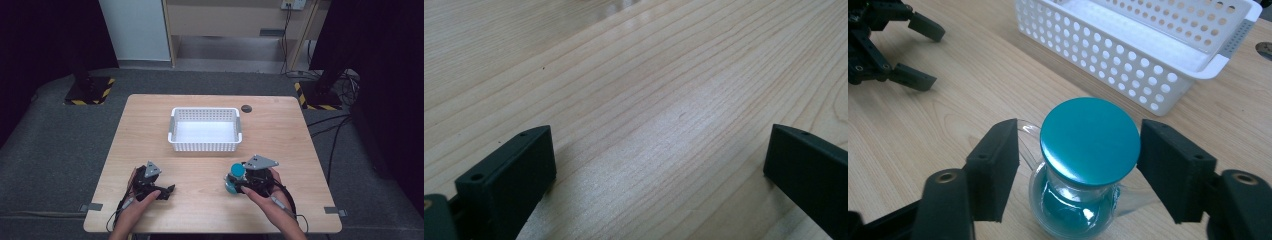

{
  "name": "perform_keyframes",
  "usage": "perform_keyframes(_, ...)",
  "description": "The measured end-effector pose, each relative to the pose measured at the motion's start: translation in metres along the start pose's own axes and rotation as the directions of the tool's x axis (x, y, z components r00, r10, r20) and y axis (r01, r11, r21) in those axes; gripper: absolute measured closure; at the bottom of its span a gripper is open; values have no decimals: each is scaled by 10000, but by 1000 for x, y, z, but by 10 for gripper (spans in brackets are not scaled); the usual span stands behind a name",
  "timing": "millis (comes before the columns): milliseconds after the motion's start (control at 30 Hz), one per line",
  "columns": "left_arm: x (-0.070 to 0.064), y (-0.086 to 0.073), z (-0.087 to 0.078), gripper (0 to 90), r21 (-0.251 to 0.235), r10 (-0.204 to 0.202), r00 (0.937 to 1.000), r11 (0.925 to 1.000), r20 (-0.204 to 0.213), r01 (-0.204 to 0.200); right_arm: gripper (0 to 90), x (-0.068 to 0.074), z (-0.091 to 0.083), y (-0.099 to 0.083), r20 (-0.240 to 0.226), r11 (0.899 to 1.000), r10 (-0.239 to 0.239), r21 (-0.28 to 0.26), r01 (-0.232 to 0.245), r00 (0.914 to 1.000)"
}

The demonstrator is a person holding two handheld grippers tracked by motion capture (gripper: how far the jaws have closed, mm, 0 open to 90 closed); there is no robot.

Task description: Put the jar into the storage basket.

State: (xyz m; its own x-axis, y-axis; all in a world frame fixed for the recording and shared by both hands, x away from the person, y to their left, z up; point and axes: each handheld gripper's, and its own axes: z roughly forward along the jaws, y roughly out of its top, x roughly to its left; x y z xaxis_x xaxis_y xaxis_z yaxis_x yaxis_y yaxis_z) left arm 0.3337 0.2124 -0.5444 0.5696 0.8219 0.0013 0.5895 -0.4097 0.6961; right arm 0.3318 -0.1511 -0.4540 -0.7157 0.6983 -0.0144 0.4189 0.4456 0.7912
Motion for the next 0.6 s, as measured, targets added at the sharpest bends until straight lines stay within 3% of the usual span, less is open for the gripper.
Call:
perform_keyframes(200, 0, 0, 0, 0, 0, -1, 10000, 10000, -2, 1, 477, 0, 2, 3, 190, 9999, -146, 12, 146, 9997)
perform_keyframes(400, 0, 0, 0, 0, 2, 1, 10000, 10000, 0, -1, 483, 1, 0, 6, 175, 9991, -311, 289, 306, 9994)
perform_keyframes(600, 0, 0, 0, 0, -1, -2, 10000, 10000, 0, 2, 484, 0, -9, 17, 80, 9995, -308, 44, 307, 9995)
